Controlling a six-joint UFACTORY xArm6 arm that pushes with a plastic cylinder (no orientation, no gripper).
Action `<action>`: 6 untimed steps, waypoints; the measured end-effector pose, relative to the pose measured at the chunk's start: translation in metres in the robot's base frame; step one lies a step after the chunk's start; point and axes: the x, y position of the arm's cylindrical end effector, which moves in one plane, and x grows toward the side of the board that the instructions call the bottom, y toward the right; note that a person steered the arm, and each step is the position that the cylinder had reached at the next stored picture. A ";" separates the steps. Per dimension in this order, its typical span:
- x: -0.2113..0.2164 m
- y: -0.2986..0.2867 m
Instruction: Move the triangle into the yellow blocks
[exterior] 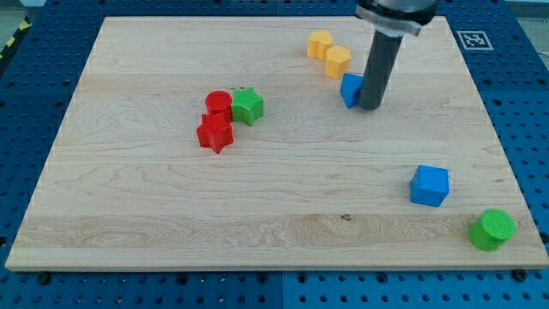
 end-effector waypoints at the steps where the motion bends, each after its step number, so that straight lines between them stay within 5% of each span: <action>1: -0.002 -0.003; 2: 0.008 -0.007; 5: -0.068 -0.046; 6: -0.037 -0.021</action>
